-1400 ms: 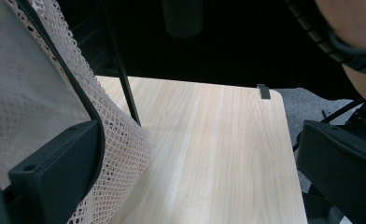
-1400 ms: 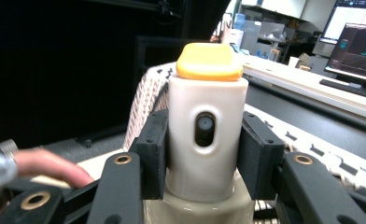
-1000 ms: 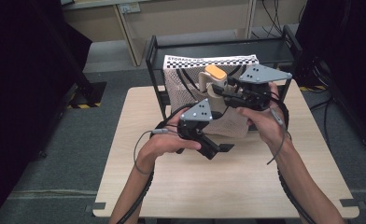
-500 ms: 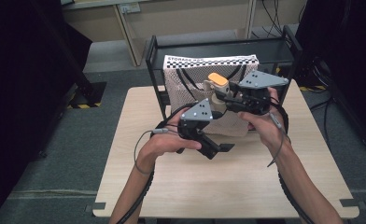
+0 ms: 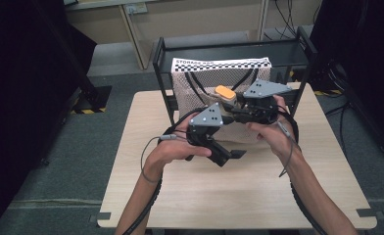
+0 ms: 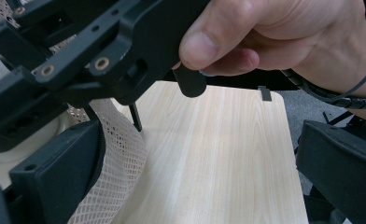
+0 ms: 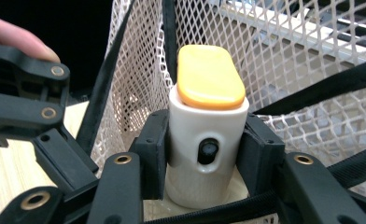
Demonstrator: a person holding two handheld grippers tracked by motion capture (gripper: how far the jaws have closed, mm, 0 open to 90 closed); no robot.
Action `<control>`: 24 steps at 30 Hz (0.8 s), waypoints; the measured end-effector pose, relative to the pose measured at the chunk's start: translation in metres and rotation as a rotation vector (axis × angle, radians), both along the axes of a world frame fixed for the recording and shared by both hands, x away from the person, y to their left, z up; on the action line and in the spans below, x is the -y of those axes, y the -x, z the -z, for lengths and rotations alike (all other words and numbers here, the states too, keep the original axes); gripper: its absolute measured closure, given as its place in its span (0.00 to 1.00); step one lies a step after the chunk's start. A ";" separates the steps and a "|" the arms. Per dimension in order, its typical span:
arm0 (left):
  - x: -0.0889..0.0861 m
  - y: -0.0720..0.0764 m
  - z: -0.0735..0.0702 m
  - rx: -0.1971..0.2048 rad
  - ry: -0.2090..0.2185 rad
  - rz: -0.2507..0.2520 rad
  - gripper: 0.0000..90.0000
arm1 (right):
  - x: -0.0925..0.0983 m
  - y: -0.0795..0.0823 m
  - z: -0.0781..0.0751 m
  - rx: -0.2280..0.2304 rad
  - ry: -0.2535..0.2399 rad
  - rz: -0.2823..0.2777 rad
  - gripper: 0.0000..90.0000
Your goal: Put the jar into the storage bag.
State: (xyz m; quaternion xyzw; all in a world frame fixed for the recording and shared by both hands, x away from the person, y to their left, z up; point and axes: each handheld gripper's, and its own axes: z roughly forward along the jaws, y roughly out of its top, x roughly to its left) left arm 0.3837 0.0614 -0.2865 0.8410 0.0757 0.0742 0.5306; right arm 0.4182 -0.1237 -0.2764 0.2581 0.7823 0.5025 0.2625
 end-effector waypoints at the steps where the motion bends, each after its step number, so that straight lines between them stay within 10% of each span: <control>1: 0.000 0.000 0.000 -0.002 0.001 0.000 0.00 | 0.000 0.000 0.000 0.001 0.001 0.000 0.64; 15: -0.001 -0.001 0.002 -0.007 -0.009 -0.007 0.01 | 0.010 0.009 -0.013 0.050 -0.041 -0.028 0.53; 24: 0.000 -0.001 0.002 -0.007 -0.010 -0.008 0.01 | 0.017 0.021 -0.023 0.076 -0.099 -0.054 0.24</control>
